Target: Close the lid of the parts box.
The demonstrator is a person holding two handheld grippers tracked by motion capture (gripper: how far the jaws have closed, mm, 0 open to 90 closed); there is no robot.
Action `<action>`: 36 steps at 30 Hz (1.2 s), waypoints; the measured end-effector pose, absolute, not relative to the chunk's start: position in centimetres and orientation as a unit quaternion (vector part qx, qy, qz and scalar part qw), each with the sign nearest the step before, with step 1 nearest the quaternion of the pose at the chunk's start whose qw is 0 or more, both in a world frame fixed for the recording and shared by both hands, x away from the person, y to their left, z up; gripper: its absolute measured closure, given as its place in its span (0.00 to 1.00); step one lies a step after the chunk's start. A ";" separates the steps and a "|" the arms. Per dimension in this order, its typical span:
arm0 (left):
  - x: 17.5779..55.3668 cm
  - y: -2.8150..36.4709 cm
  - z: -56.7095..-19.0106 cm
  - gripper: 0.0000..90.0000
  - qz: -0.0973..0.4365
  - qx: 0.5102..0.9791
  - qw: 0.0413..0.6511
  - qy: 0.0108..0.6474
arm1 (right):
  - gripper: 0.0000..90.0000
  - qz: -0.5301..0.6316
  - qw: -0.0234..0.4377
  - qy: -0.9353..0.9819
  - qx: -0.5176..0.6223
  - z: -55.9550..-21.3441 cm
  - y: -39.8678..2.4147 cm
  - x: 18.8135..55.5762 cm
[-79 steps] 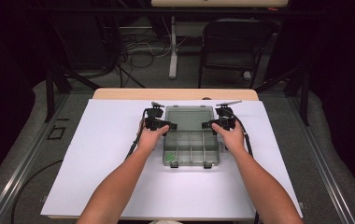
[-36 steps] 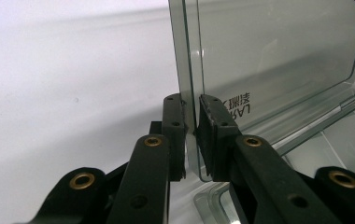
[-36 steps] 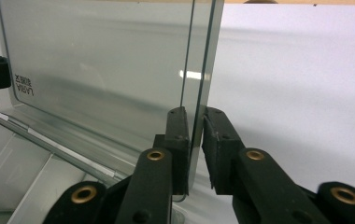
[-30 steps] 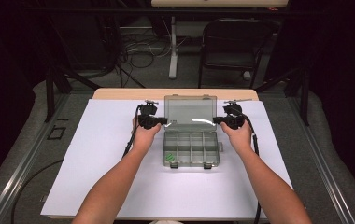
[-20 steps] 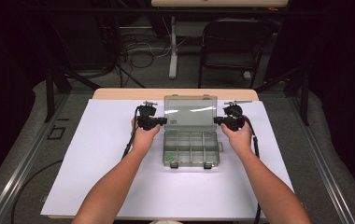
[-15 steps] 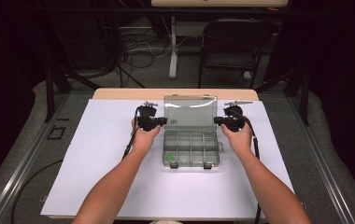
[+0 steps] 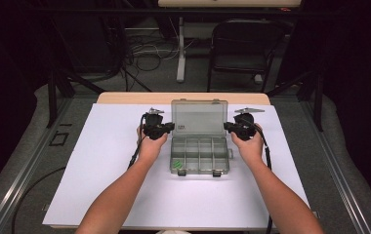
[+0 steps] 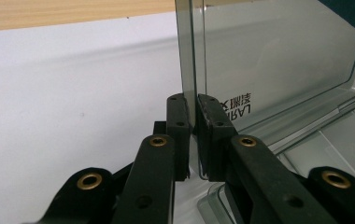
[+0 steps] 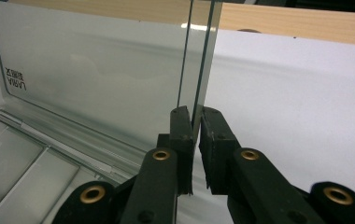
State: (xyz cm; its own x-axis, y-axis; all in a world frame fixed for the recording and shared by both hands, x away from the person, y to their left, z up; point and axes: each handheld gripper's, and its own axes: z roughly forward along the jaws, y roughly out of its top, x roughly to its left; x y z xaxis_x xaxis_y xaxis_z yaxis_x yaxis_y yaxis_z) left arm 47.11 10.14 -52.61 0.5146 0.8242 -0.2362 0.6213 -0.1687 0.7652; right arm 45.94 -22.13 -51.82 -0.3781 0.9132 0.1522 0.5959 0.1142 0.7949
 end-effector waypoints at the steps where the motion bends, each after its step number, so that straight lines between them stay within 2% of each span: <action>1: 47.1 10.2 -52.6 0.93 0.120 0.755 0.434 0.476 | 0.94 0.413 0.194 0.722 0.521 -51.8 -22.1 45.9; 16: 46.4 10.2 -52.8 0.93 0.142 0.755 0.442 0.463 | 0.94 0.418 0.216 0.722 0.507 -51.9 -22.0 45.2; 26: 46.4 10.3 -52.8 0.92 0.136 0.754 0.441 0.467 | 0.94 0.423 0.224 0.720 0.503 -52.0 -21.9 45.0; 29: 46.6 10.4 -52.7 0.86 0.110 0.748 0.448 0.477 | 0.94 0.424 0.226 0.719 0.502 -52.0 -21.8 44.9; 36: 47.2 10.4 -51.4 0.76 0.123 0.746 0.440 0.485 | 0.94 0.426 0.227 0.719 0.500 -52.1 -21.8 44.9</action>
State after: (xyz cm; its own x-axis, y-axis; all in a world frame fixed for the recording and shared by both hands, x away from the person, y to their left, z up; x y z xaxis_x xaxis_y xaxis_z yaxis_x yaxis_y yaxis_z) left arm 47.19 10.44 -51.44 0.5002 0.8311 -0.2432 0.6143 -0.1425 0.7761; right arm 44.92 -21.84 -52.08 -0.3958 0.9129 0.0999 0.5257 0.1361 0.8397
